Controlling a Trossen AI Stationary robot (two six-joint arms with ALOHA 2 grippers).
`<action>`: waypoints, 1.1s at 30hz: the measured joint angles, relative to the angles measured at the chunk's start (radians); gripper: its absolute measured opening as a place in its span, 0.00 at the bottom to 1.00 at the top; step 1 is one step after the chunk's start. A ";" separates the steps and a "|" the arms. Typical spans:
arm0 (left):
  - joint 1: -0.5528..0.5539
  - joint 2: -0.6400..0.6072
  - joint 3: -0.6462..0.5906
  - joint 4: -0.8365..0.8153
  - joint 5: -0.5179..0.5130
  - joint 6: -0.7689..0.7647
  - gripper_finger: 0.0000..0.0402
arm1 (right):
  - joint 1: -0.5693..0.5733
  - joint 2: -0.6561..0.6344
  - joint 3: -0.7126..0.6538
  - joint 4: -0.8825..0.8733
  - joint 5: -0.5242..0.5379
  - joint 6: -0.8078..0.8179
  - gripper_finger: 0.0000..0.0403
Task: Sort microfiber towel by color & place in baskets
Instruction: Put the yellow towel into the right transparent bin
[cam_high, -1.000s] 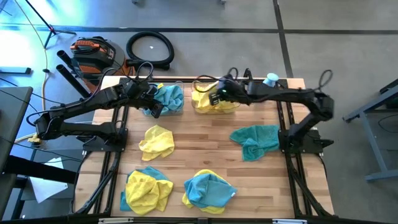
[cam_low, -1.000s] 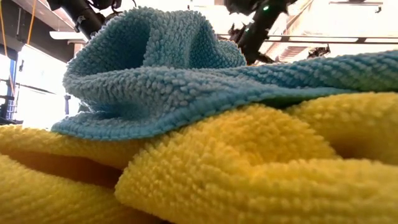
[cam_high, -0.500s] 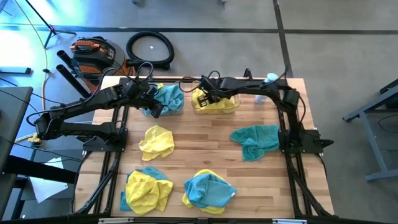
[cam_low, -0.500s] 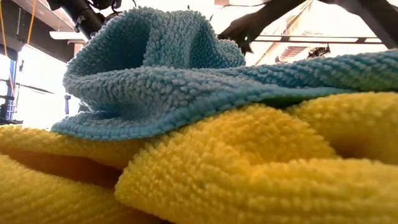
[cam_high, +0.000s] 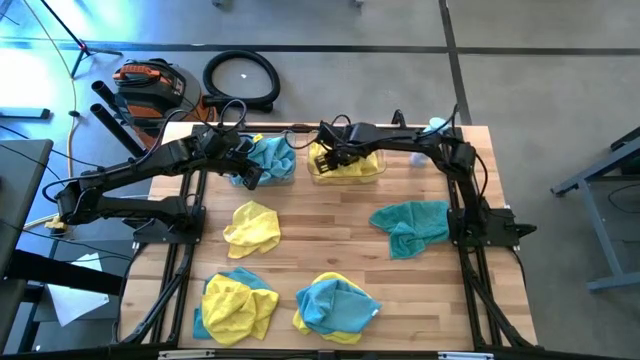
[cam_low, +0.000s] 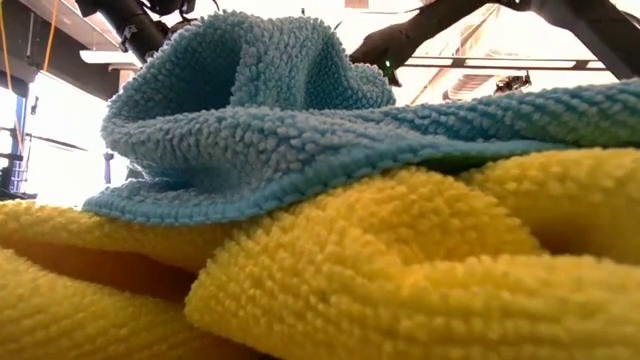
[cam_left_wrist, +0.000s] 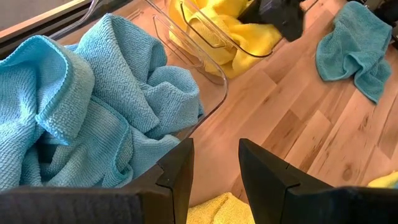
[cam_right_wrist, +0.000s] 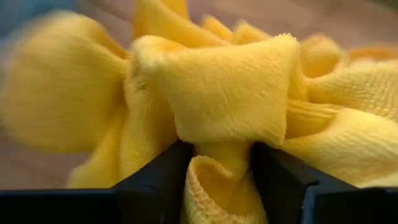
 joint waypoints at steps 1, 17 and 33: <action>0.000 0.000 0.000 0.000 0.000 0.000 0.29 | 0.000 -0.004 0.024 -0.016 -0.002 -0.009 0.43; -0.002 0.000 0.000 -0.012 0.000 -0.009 0.29 | 0.021 -0.024 0.381 -0.463 0.143 0.021 0.45; -0.002 0.000 0.000 -0.022 -0.005 -0.010 0.29 | -0.014 -0.026 -0.119 -0.047 0.003 0.128 0.45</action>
